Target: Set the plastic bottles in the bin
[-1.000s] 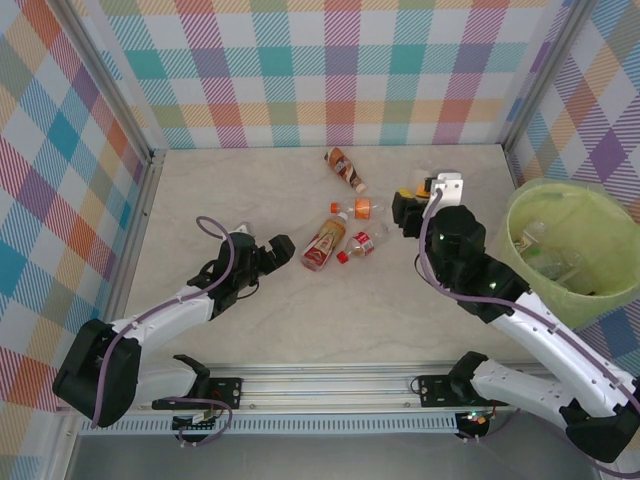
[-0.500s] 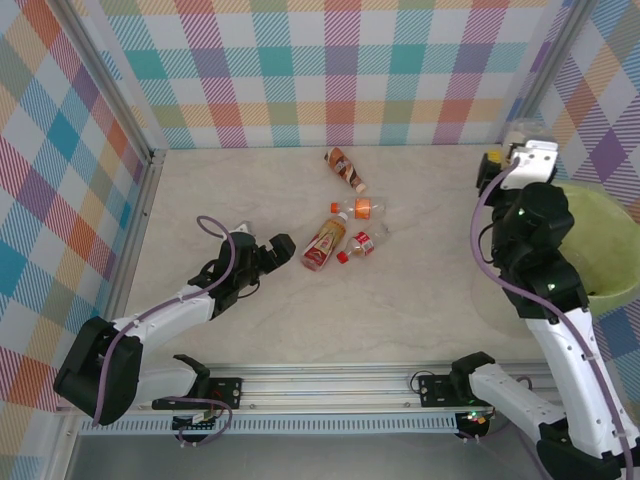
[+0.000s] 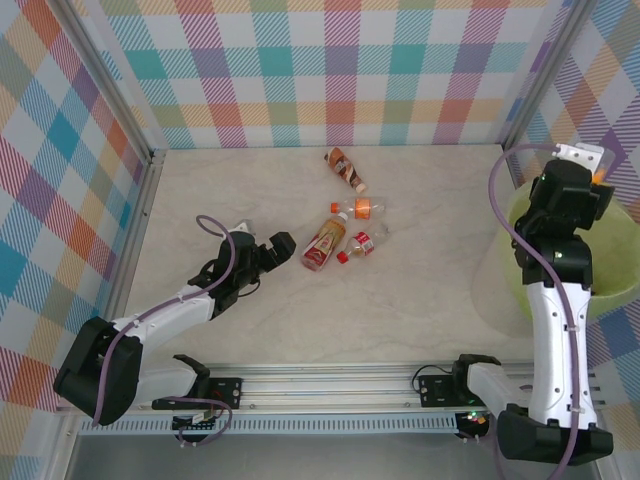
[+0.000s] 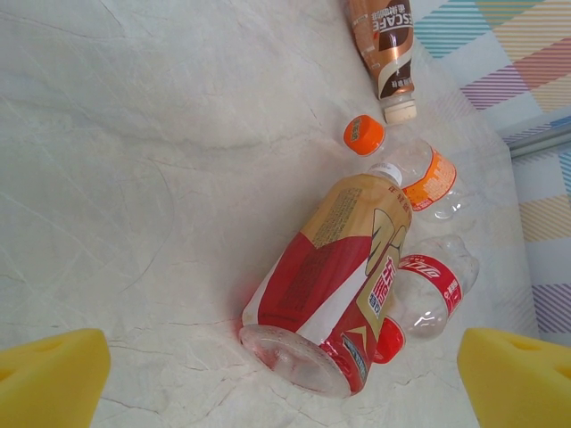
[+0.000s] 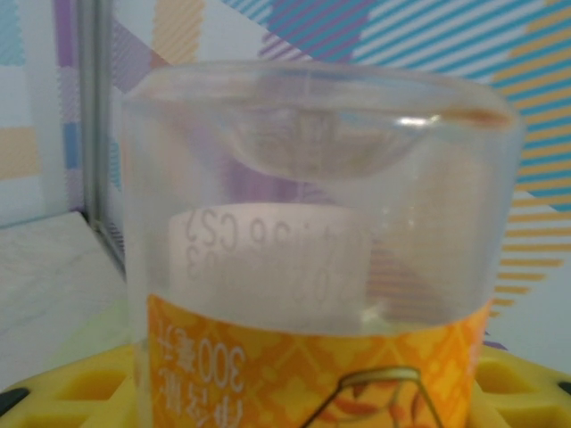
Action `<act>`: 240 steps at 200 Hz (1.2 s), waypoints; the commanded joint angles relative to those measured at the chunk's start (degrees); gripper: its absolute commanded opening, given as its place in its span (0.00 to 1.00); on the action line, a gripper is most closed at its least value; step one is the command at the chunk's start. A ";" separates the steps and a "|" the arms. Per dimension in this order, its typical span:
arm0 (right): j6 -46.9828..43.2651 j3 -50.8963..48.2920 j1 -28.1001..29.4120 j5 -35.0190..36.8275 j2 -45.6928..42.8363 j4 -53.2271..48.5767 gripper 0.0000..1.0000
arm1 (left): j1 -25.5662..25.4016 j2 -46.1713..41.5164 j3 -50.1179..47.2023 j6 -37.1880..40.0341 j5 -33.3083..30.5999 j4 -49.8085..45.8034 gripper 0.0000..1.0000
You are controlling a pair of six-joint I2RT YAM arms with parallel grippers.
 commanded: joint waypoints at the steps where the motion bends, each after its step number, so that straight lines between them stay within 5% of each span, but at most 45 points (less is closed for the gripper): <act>1: -5.44 -2.67 -3.21 3.15 -1.47 4.13 0.36 | 0.63 0.13 1.03 -0.05 0.06 0.57 1.00; 50: -5.68 -3.48 -6.81 2.38 0.62 4.88 0.40 | 0.63 3.43 3.87 -1.19 1.59 0.19 1.00; 81: -4.91 -2.83 -6.92 2.82 2.67 1.12 0.74 | 0.63 4.20 4.39 -1.49 2.23 0.05 1.00; 155: 1.25 -1.13 -6.81 0.78 -0.55 -7.59 1.00 | 0.63 7.43 6.85 -0.30 4.31 -2.34 1.00; 240: 17.83 -1.84 -6.81 -32.64 -9.34 -12.75 1.00 | 0.51 15.22 16.88 11.15 12.07 -12.59 1.00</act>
